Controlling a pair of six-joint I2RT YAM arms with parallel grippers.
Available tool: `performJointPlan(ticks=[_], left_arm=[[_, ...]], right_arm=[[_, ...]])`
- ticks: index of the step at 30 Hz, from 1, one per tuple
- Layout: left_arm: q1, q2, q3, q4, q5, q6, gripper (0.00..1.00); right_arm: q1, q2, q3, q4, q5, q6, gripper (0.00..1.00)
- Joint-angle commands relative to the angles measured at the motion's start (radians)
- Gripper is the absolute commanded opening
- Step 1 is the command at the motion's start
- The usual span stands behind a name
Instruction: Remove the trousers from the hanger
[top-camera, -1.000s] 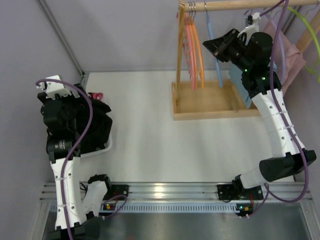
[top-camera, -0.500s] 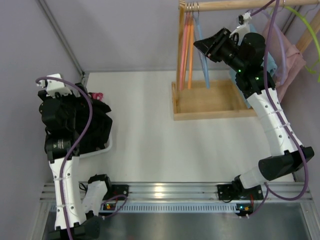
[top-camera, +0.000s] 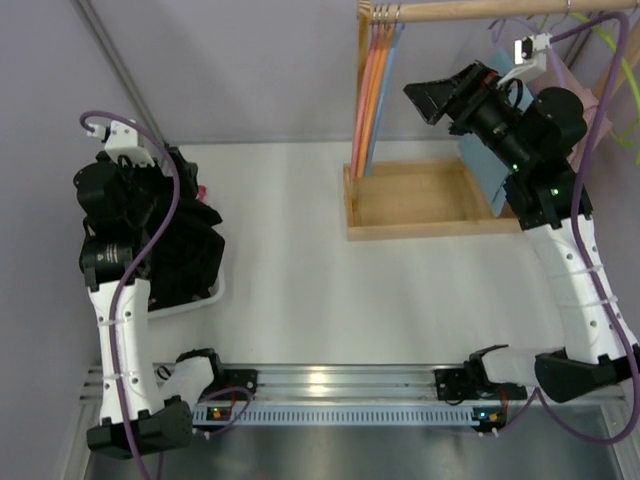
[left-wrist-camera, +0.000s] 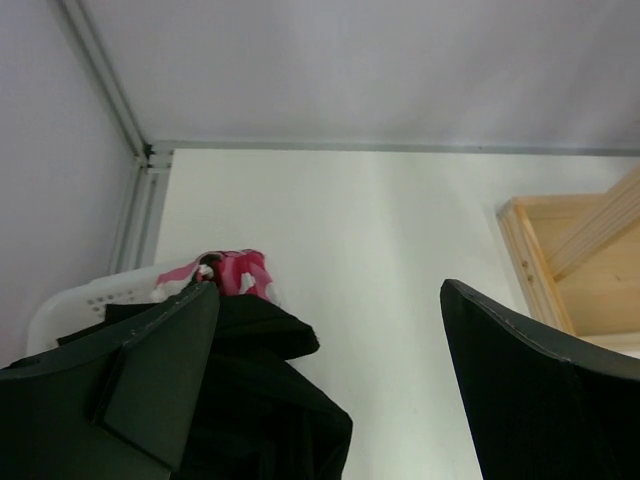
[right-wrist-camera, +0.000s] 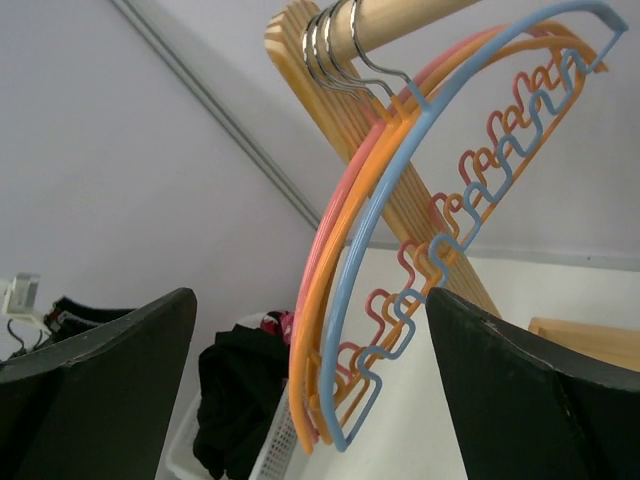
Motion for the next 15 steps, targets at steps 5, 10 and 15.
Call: performJointPlan(ticks=[5,10,15], left_arm=[[-0.027,0.141,0.099,-0.026,0.162,-0.068,0.98],[-0.295,0.256,0.167,-0.089,-0.04,0.0,0.98],[-0.473,0.398,0.204,-0.13,0.033,0.023,0.98]], right_arm=[[-0.028,-0.191,-0.133,-0.043,0.012,-0.202,0.99],[-0.041,-0.344,-0.278,-0.106,0.06,-0.311,0.99],[-0.059,-0.479,-0.445,-0.13,0.107,-0.443,0.99]])
